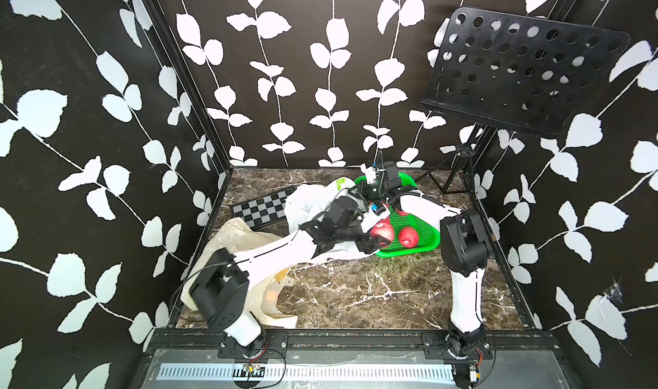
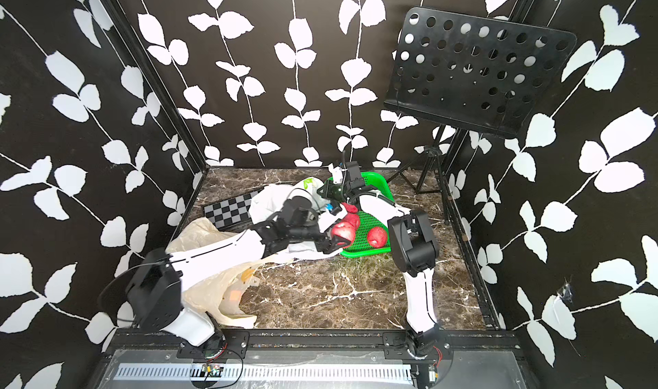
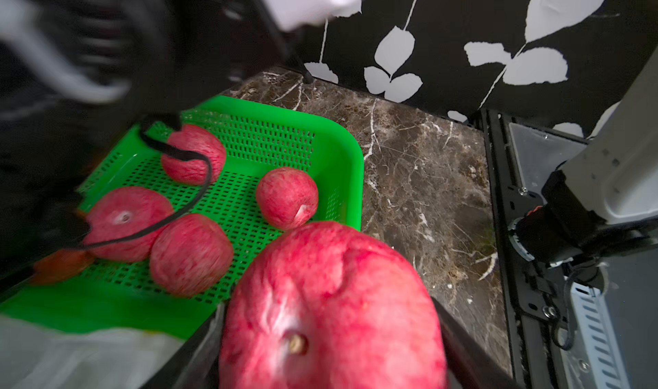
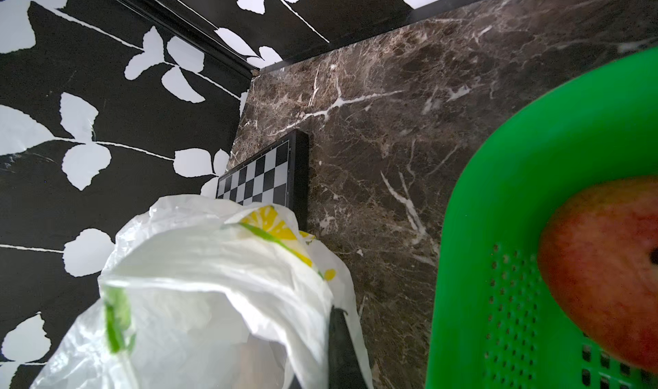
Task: Untie the knot of a plastic bag & take out the apple
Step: Place the apple in the basket.
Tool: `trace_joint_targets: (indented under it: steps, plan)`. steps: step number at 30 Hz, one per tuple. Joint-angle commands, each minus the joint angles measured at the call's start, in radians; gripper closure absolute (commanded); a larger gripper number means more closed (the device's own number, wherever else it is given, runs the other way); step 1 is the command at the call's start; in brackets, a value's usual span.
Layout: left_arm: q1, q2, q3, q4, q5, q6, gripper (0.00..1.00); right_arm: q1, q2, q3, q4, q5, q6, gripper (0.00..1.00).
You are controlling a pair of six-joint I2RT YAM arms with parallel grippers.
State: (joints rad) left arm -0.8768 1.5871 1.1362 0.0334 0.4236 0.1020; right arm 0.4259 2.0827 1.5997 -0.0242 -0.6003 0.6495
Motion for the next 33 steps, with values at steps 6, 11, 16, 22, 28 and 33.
trace_joint_targets:
  steps: [6,11,16,22,28,33]
  plan:
    - [-0.081,0.159,0.119,0.054,-0.195,0.115,0.29,-0.009,0.036,0.026,0.021,-0.093,0.094,1.00]
    - [-0.093,0.240,0.177,-0.002,-0.301,0.176,0.22,-0.011,0.032,0.023,0.012,-0.084,0.085,1.00]
    - [-0.093,0.241,0.175,-0.016,-0.331,0.198,0.11,-0.010,0.028,0.013,0.022,-0.079,0.085,1.00]
    - [-0.093,0.226,0.165,-0.029,-0.340,0.204,0.07,-0.010,0.015,-0.005,0.027,-0.064,0.079,1.00]
    - [-0.092,0.066,0.105,-0.027,-0.175,0.169,0.07,-0.016,0.000,-0.018,0.030,-0.046,0.064,1.00]
    - [-0.036,-0.159,-0.007,-0.074,-0.080,0.089,0.08,-0.016,-0.047,-0.076,0.099,-0.029,0.069,1.00]
